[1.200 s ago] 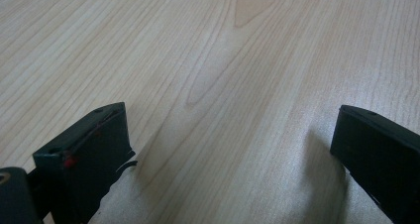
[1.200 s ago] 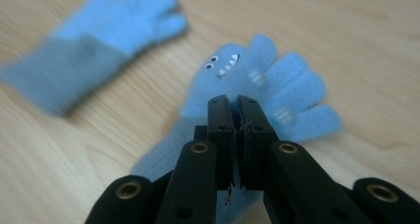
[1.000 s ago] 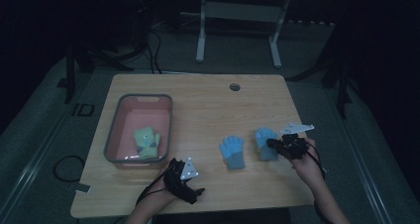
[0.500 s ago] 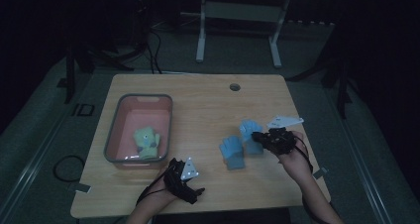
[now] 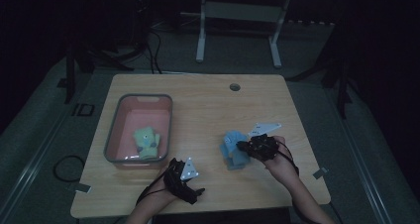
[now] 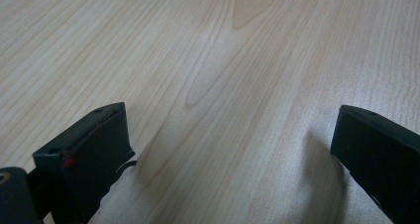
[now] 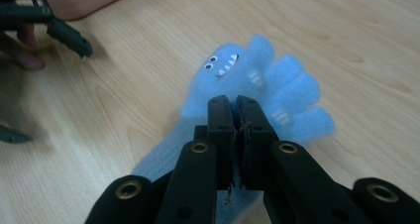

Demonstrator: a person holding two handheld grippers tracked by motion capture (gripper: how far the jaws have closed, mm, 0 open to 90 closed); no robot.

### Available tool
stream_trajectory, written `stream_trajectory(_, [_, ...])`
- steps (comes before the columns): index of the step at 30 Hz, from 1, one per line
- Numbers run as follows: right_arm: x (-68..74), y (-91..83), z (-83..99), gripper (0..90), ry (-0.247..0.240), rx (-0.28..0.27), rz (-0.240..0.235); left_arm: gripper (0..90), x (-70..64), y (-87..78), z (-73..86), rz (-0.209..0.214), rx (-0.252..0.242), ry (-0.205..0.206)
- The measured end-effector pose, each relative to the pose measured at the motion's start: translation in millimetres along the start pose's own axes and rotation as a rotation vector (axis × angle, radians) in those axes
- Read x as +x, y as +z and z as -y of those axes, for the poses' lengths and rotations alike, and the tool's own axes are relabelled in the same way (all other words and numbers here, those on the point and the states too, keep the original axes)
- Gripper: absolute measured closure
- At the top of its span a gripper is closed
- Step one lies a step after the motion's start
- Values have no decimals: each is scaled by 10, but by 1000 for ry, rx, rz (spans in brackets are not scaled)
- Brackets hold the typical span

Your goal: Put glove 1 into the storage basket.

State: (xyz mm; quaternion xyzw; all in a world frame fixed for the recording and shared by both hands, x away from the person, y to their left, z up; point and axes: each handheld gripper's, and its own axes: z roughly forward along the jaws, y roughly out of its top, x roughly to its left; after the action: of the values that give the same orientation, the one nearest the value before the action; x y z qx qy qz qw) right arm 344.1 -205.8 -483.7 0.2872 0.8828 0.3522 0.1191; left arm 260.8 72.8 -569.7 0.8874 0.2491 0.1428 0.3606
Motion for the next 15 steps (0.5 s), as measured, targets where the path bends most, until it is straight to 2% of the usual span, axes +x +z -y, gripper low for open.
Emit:
stream_trajectory(8, [26,193,58,856,-2,51,-14,23,1,-3,-3,6,-6,-13])
stream_trajectory(15, [-26,337,139,851,28,79,-3,23,1,-9,-8,7,-13,-11])
